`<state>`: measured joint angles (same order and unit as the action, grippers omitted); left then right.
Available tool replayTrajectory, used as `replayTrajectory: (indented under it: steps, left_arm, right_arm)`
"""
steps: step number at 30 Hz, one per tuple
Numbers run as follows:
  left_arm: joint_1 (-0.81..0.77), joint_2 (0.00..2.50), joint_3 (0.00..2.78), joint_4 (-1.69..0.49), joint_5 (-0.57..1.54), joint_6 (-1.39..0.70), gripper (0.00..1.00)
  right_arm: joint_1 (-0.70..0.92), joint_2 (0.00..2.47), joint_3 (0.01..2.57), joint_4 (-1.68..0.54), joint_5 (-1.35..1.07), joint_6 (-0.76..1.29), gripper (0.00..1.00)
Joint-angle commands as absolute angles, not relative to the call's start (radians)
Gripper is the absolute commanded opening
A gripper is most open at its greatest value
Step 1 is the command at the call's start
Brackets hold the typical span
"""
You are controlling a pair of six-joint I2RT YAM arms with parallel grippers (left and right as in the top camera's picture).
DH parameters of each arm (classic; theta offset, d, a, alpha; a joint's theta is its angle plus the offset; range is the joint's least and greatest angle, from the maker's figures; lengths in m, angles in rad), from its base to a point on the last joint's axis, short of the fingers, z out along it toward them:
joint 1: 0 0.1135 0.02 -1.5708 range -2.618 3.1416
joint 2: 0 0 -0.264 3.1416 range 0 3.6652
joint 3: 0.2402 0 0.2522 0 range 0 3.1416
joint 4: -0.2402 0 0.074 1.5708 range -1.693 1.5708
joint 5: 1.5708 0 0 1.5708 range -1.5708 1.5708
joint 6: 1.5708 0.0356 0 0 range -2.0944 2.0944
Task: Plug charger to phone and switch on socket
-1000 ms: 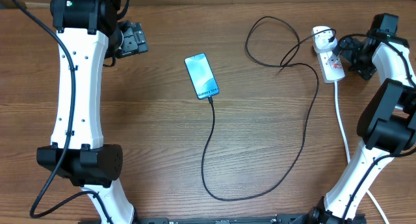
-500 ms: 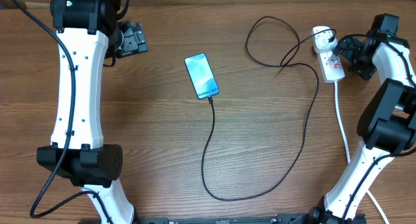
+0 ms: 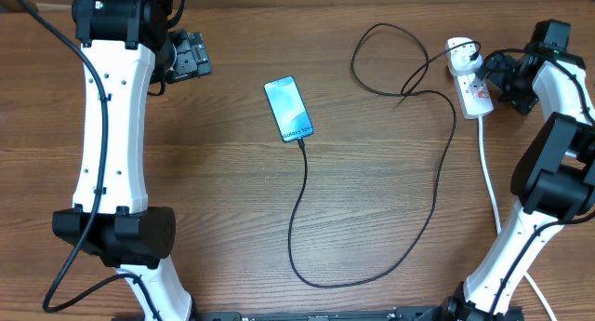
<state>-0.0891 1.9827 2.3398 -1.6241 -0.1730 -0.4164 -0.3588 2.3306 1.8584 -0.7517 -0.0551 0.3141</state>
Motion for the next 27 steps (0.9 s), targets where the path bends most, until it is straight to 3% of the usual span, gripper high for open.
replayTrajectory:
  steps: [1, 27]
  left_arm:
    - [-0.084, 1.99, 2.334, -1.622, -0.183, -0.427, 1.0]
    - [-0.084, 1.99, 2.333, -1.622, -0.183, -0.426, 1.0]
  right_arm:
    - [-0.354, 2.374, 1.851, -0.755, -0.047, 0.305, 1.0]
    - [-0.354, 2.415, 1.851, -0.765, -0.047, 0.305, 1.0]
